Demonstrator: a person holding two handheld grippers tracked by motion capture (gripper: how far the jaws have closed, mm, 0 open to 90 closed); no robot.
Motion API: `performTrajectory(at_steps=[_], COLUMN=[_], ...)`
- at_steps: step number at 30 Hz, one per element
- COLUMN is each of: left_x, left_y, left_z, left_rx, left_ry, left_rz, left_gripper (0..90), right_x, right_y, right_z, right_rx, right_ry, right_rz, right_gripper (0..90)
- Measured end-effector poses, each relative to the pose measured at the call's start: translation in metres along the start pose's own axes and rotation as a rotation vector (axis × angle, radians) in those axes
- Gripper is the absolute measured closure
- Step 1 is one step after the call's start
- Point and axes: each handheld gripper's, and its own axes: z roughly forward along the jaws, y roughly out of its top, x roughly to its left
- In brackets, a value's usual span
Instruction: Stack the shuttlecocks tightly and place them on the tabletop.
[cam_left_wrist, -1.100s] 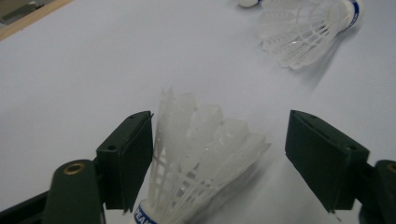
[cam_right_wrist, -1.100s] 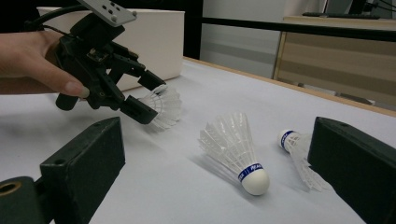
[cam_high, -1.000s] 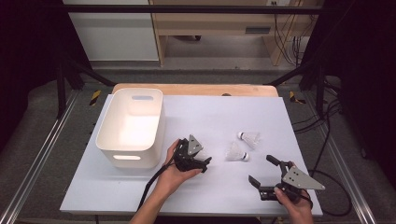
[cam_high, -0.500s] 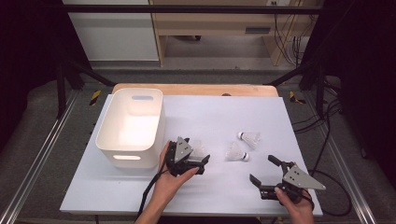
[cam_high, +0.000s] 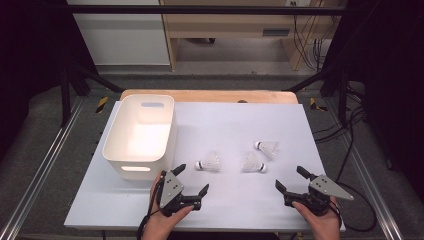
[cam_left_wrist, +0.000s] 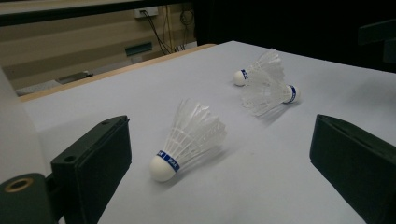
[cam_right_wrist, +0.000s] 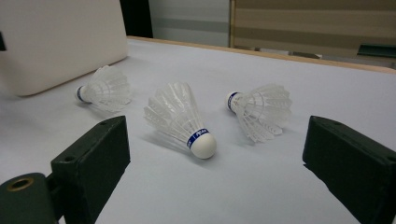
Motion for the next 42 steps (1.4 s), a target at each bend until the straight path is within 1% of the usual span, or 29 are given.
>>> performTrajectory(at_steps=[1, 3, 5, 6, 7, 8, 10, 11, 13, 16, 17, 18, 19, 20, 21, 22, 23, 25, 26, 27, 28, 29, 30, 31, 32, 33, 35, 37, 42], left_x=[0.001, 0.006, 0.008, 0.010, 0.015, 0.015, 0.020, 0.020, 0.023, 0.028, 0.030, 0.030, 0.036, 0.040, 0.040, 0.048, 0.052, 0.059, 0.059, 0.066, 0.068, 0.068, 0.073, 0.076, 0.076, 0.080, 0.082, 0.085, 0.085], left_y=[-0.002, -0.006, -0.007, -0.008, -0.011, -0.011, -0.014, -0.014, -0.016, -0.020, -0.021, -0.021, -0.021, -0.021, -0.021, -0.020, -0.021, -0.023, -0.023, -0.025, -0.026, -0.026, -0.027, -0.028, -0.028, -0.030, -0.030, -0.031, -0.032], left_z=[-0.005, -0.020, -0.023, -0.028, -0.037, -0.037, -0.049, -0.049, -0.059, -0.076, -0.080, -0.080, -0.086, -0.090, -0.090, -0.096, -0.099, -0.104, -0.104, -0.107, -0.108, -0.108, -0.111, -0.112, -0.112, -0.114, -0.115, -0.115, -0.114], left_rx=[-0.013, -0.035, -0.038, -0.046, -0.056, -0.056, -0.074, -0.074, -0.094, -0.119, -0.127, -0.127, -0.143, -0.155, -0.155, -0.176, -0.185, -0.192, -0.192, -0.187, -0.185, -0.185, -0.189, -0.191, -0.191, -0.195, -0.199, -0.198, -0.194], left_ry=[0.005, 0.026, 0.029, 0.036, 0.050, 0.050, 0.073, 0.073, 0.086, 0.114, 0.123, 0.123, 0.152, 0.168, 0.168, 0.212, 0.229, 0.259, 0.259, 0.282, 0.292, 0.292, 0.313, 0.324, 0.324, 0.339, 0.342, 0.349, 0.344], left_rz=[-0.001, -0.015, -0.015, -0.016, -0.019, -0.019, -0.035, -0.035, -0.041, -0.032, -0.029, -0.029, -0.026, -0.028, -0.028, -0.030, -0.034, -0.050, -0.050, -0.049, -0.048, -0.048, -0.054, -0.060, -0.060, -0.070, -0.075, -0.078, -0.071], left_gripper=[5.6, 5.6, 5.6, 5.6, 5.6, 5.6, 5.6, 5.6, 5.5, 5.0, 4.7, 4.2, 4.0, 3.9, 3.9, 3.9, 3.9, 3.9, 3.9, 3.9, 3.9, 3.9, 3.9, 3.9, 3.9, 3.9, 3.9, 4.0, 3.9], right_x=[0.000, -0.002, -0.002, -0.002, -0.003, -0.003, -0.004, -0.004, -0.004, -0.004, -0.004, -0.004, -0.004, -0.003, -0.003, -0.003, -0.002, -0.002, -0.002, -0.001, -0.001, -0.001, 0.000, 0.000, 0.000, 0.000, 0.000, 0.000, 0.001], right_y=[0.000, 0.000, -0.001, -0.001, -0.002, -0.002, -0.003, -0.003, -0.003, -0.003, -0.003, -0.003, -0.003, -0.003, -0.003, -0.003, -0.004, -0.004, -0.004, -0.004, -0.004, -0.005, -0.005, -0.005, -0.005, -0.005, -0.006, -0.006, -0.007], right_z=[0.000, 0.000, 0.000, 0.001, 0.001, 0.000, 0.000, 0.000, 0.000, 0.000, 0.000, 0.000, 0.002, 0.002, 0.003, 0.004, 0.004, 0.005, 0.005, 0.005, 0.005, 0.006, 0.005, 0.006, 0.006, 0.007, 0.007, 0.009, 0.010], right_rx=[0.000, 0.009, 0.016, 0.017, 0.017, 0.018, 0.023, 0.023, 0.023, 0.023, 0.023, 0.023, 0.024, 0.032, 0.032, 0.035, 0.039, 0.045, 0.045, 0.054, 0.056, 0.054, 0.061, 0.062, 0.062, 0.070, 0.076, 0.083, 0.098], right_ry=[0.000, -0.004, -0.007, -0.006, -0.006, -0.007, -0.011, -0.011, -0.011, -0.021, -0.023, -0.023, -0.023, -0.026, -0.027, -0.025, -0.026, -0.022, -0.022, -0.019, -0.019, -0.020, -0.018, -0.016, -0.016, -0.017, -0.016, -0.016, -0.025], right_rz=[0.000, 0.010, 0.007, 0.010, 0.015, 0.017, 0.013, 0.013, 0.012, 0.013, 0.013, 0.013, 0.005, 0.006, 0.002, -0.001, -0.002, -0.004, -0.004, -0.008, -0.016, -0.031, -0.017, -0.017, -0.017, -0.020, -0.017, -0.024, -0.023], right_gripper=[8.3, 9.0, 9.0, 9.1, 9.7, 9.8, 9.8, 9.8, 9.8, 9.8, 9.8, 9.8, 9.8, 9.8, 9.8, 9.8, 9.7, 9.8, 9.8, 10.0, 10.1, 10.1, 10.1, 10.2, 10.2, 10.3, 10.3, 10.3, 10.6])
